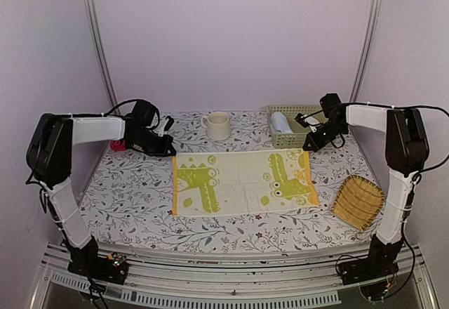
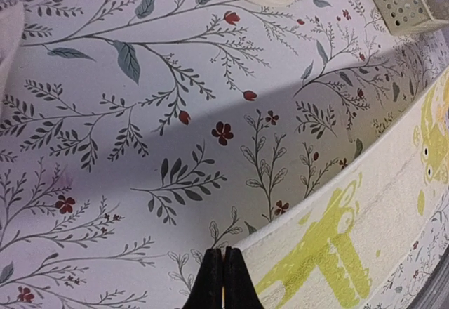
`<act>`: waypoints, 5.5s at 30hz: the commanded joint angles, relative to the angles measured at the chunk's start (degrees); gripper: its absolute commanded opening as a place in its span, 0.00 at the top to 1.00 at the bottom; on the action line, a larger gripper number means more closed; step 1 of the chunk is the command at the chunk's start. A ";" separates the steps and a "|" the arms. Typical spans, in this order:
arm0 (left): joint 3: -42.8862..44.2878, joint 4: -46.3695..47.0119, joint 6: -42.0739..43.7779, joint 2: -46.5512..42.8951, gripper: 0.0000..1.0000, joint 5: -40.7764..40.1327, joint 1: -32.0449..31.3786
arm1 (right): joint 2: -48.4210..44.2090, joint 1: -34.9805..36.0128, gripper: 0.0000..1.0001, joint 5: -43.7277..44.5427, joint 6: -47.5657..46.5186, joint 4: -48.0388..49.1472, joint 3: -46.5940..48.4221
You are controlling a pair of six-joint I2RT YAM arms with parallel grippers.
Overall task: Roll the towels
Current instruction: Fold the towel at the center of the board, then adjust the towel at the center of the board.
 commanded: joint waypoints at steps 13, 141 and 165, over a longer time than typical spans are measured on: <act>1.63 -0.94 1.55 -4.77 1.00 -4.05 0.50 | -2.88 -0.65 0.98 -2.13 -2.62 1.36 1.48; -4.12 -15.89 -3.40 -11.44 0.70 -7.94 -13.36 | -36.41 2.73 0.08 -2.71 -13.62 6.91 -27.98; -17.82 2.90 -14.17 -9.40 1.00 -5.92 -14.15 | -13.76 3.97 0.86 -7.38 -12.80 3.26 -29.53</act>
